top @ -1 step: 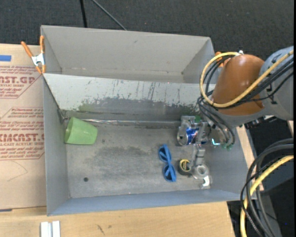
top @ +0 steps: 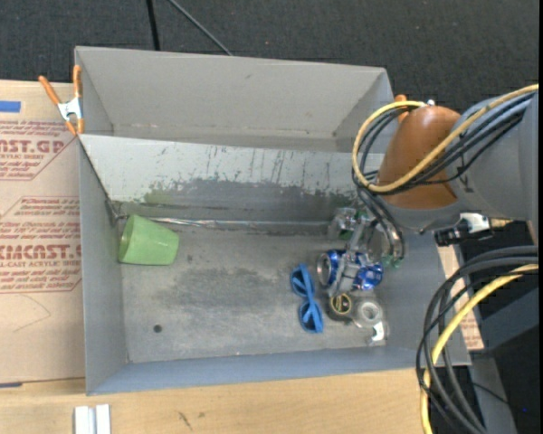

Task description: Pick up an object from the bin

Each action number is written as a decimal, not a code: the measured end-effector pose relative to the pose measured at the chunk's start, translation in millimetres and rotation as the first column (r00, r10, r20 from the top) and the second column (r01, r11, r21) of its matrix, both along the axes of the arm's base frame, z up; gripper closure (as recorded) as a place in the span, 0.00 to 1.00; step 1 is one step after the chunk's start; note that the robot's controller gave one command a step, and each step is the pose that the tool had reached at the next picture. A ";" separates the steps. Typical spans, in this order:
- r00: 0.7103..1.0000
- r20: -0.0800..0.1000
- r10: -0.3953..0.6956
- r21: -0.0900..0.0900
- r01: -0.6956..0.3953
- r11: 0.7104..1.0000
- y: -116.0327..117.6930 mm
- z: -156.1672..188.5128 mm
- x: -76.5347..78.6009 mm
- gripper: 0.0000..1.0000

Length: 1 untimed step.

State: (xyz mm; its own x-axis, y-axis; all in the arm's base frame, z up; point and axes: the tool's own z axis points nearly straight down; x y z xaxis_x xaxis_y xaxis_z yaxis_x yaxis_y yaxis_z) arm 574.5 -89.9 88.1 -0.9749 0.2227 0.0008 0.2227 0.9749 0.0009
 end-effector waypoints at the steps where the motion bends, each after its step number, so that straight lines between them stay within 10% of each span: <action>1: 0.978 0.001 0.211 -0.002 -0.211 0.978 -59.7 -18.3 -25.5 0.00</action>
Offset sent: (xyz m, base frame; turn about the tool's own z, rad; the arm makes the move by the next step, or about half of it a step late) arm -0.0255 -0.0584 -0.0181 -0.2146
